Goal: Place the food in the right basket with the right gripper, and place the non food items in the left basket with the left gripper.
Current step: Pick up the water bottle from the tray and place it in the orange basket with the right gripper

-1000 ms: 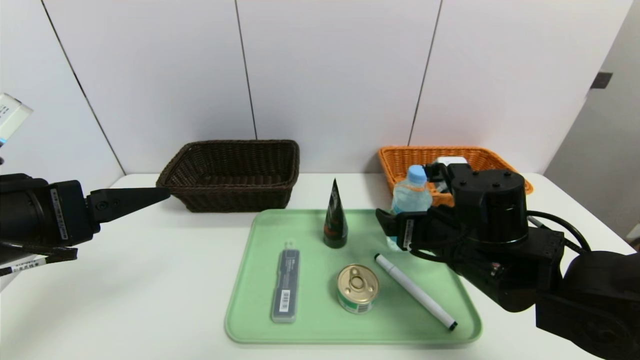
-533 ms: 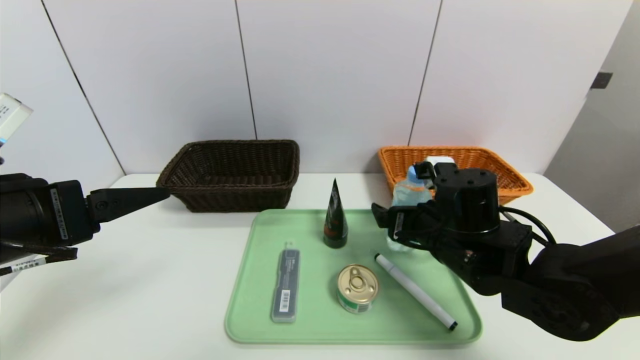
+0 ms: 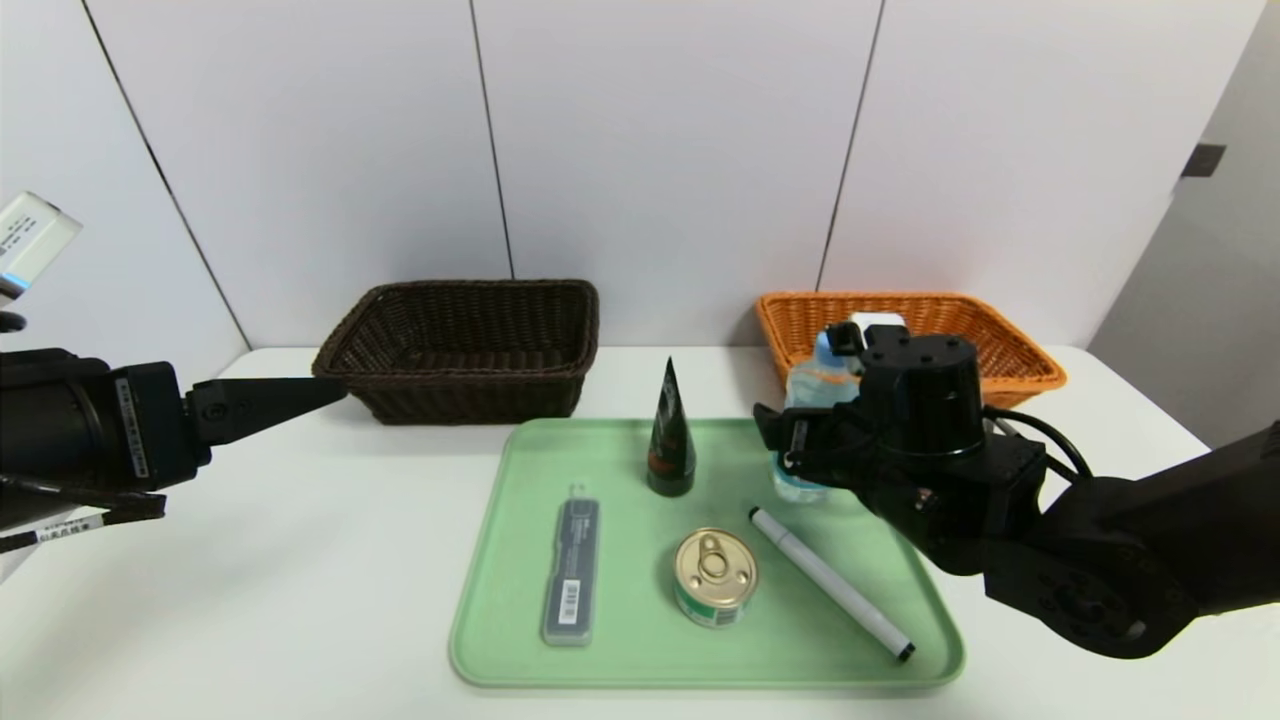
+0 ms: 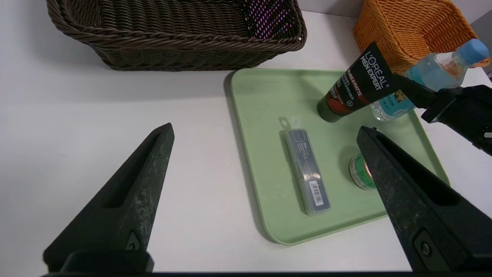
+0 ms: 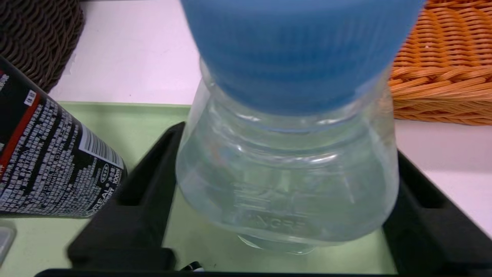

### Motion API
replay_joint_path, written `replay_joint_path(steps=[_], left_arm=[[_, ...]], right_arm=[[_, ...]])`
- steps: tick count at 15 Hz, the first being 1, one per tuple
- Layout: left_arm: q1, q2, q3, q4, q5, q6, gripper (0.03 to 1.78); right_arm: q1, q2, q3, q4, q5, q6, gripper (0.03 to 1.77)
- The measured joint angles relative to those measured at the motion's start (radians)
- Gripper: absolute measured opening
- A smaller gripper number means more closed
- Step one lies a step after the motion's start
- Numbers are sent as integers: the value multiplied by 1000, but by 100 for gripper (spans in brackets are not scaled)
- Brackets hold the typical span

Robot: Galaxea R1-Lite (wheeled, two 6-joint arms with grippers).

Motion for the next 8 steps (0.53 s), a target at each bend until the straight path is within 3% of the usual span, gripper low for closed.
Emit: replay_joint_path(steps=[2, 4, 8], left_arm=[[0, 2, 0, 0, 0, 0, 169], [0, 5, 0, 0, 0, -2, 169], [0, 12, 0, 0, 1, -2, 169]], right_arm=[[-1, 3, 0, -1, 0, -4, 111], [-2, 4, -3, 0, 0, -5, 91], [-1, 4, -14, 3, 4, -10, 84]])
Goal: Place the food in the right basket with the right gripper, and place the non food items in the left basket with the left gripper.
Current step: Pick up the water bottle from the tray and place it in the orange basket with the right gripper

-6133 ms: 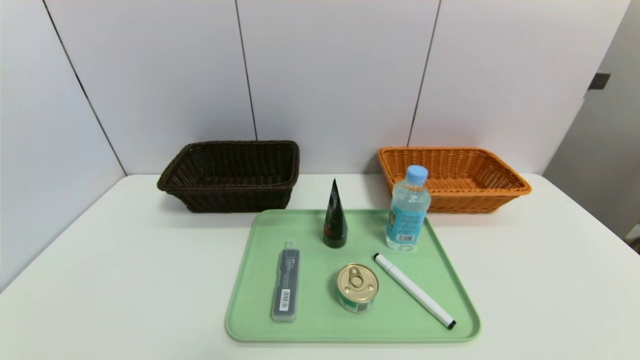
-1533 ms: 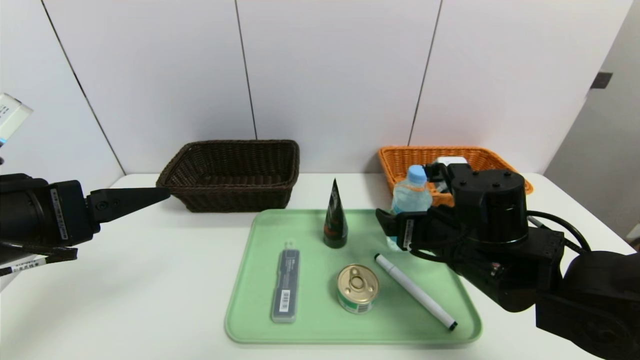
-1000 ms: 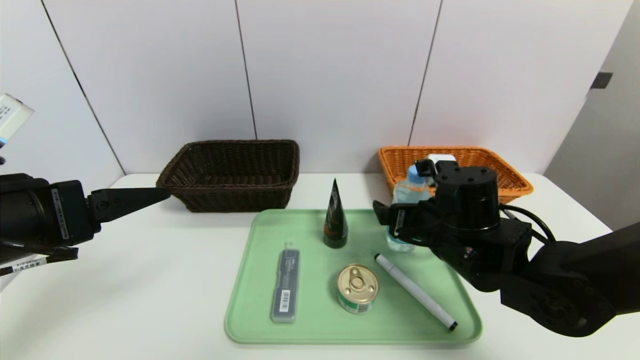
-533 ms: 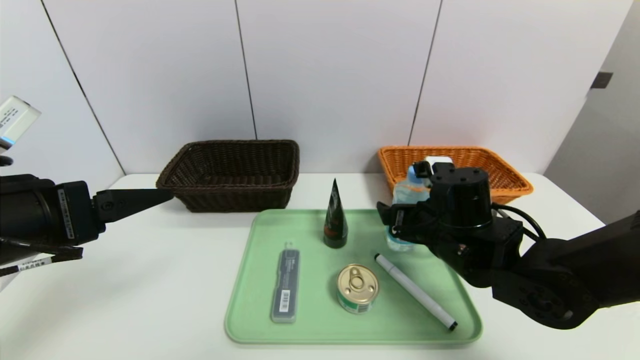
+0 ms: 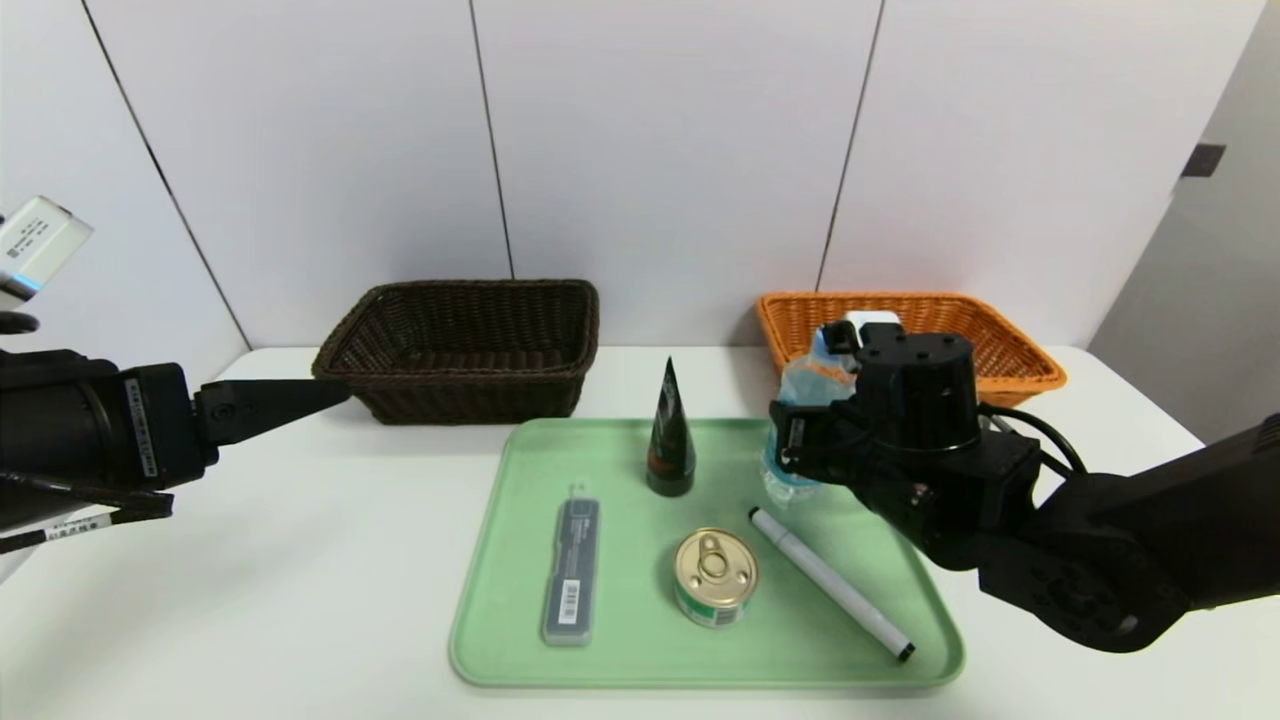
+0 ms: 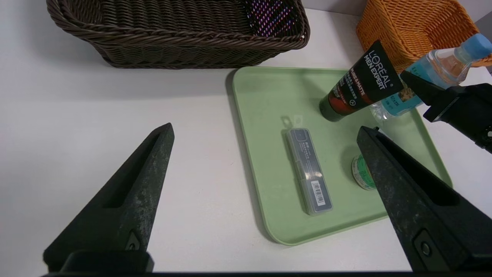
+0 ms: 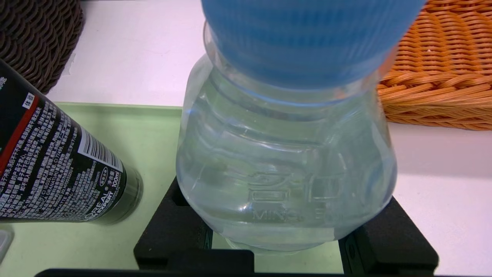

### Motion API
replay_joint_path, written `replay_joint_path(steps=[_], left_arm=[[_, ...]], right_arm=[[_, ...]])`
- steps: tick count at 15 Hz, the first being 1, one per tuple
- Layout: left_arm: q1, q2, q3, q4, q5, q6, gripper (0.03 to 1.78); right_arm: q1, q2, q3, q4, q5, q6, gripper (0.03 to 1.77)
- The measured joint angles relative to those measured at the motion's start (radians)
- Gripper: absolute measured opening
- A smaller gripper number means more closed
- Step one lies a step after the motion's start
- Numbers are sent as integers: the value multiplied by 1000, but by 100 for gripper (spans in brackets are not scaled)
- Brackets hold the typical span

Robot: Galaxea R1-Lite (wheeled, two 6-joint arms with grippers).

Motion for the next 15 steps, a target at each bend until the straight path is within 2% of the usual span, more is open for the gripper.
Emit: replay_joint_path(steps=[5, 11, 13, 15], left_arm=[[0, 7, 0, -1, 2, 0, 169], [0, 13, -1, 0, -1, -1, 169], [0, 14, 0, 0, -1, -2, 169], [0, 15, 0, 0, -1, 0, 169]], right_arm=[[7, -56, -40, 50, 10, -25, 84], [54, -220, -206, 342, 64, -22, 84], [45, -251, -282, 388, 74, -27, 84], [14, -268, -366, 464, 112, -28, 84]])
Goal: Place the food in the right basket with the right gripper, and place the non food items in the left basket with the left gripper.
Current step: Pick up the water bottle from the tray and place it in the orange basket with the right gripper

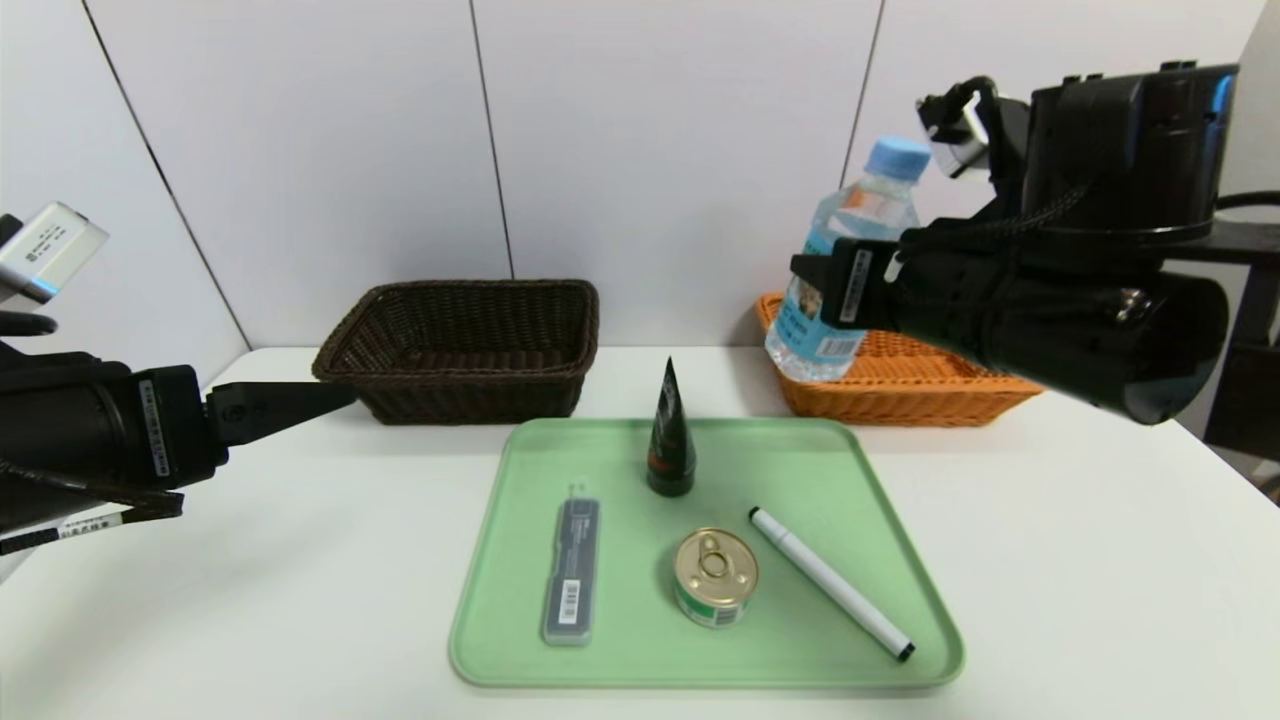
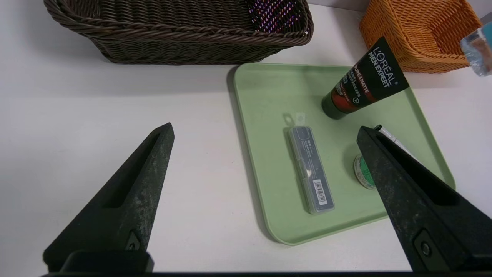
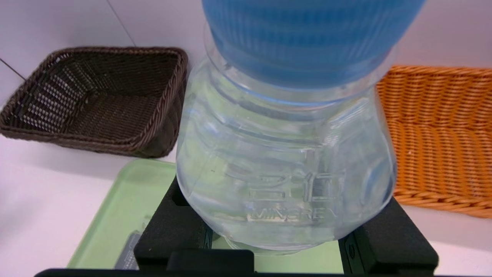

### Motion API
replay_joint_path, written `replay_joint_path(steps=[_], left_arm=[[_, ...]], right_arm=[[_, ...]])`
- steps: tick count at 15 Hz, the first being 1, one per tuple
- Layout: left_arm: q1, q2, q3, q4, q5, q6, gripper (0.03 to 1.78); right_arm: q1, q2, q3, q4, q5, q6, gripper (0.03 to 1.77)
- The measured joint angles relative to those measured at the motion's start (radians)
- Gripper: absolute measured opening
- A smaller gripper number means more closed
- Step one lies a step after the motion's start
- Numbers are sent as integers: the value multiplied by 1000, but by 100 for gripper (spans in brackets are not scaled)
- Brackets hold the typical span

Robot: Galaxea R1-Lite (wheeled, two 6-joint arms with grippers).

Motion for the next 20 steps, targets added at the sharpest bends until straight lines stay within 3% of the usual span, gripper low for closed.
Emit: replay_joint_path(steps=[4, 11, 16, 20], left_arm=[[-1, 0, 0, 0, -2, 0, 169], [-1, 19, -2, -1, 0, -1, 169], [-1, 23, -2, -1, 0, -1, 169], [-1, 27, 0, -2, 1, -1, 169]], right_arm=[[-139, 10, -148, 103, 95, 0, 84], [-345, 169, -203, 74, 180, 6, 84], [-388, 333, -205, -116, 186, 8, 84], [-391, 425, -205, -143, 183, 9, 84]])
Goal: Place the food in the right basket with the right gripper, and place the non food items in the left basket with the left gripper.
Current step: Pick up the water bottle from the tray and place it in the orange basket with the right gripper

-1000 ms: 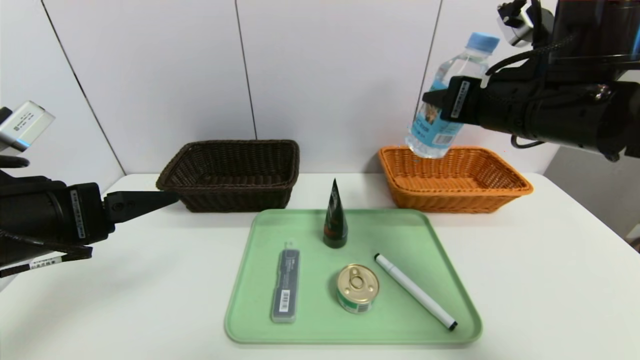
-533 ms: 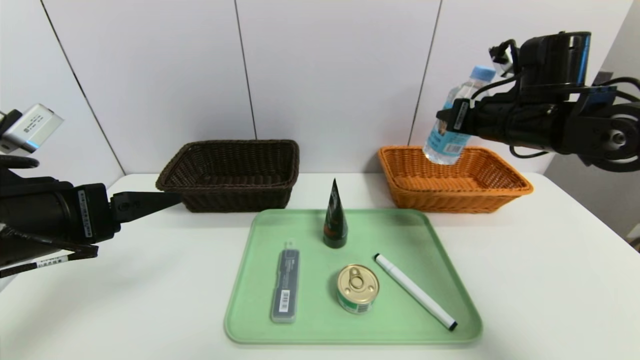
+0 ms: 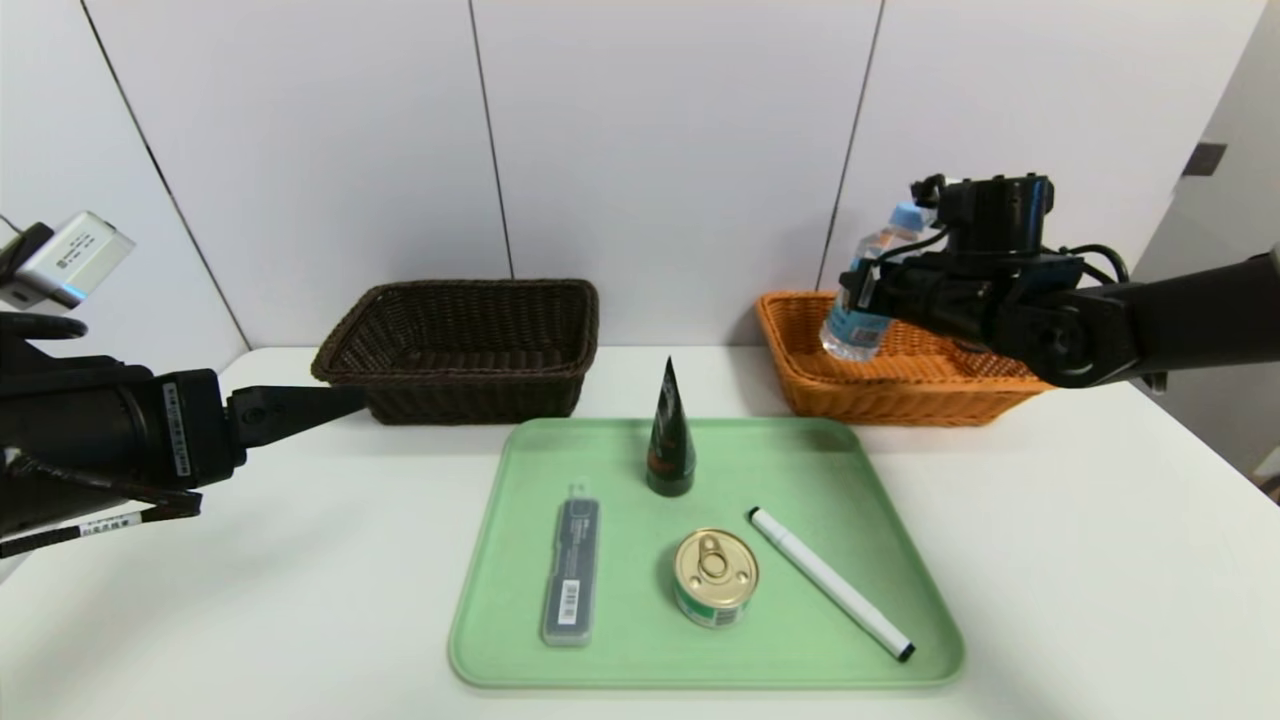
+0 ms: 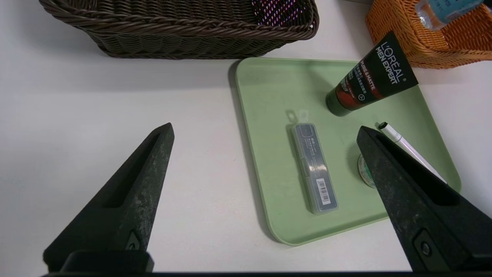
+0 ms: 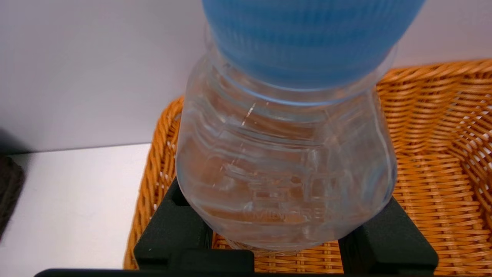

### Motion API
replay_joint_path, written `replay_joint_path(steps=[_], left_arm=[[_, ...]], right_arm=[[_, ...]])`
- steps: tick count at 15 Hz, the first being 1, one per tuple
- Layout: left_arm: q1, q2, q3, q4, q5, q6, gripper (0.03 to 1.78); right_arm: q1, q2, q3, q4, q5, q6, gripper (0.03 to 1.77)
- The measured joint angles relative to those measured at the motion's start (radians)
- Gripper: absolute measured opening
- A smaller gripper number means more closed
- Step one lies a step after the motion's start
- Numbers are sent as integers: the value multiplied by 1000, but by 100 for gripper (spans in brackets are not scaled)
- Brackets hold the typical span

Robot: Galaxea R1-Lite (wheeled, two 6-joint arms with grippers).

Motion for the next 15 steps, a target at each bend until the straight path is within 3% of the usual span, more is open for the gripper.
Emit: replay_joint_path(steps=[15], left_arm=[[0, 29, 1, -16, 0, -14, 169]], right_arm=[[0, 148, -85, -3, -5, -9, 84]])
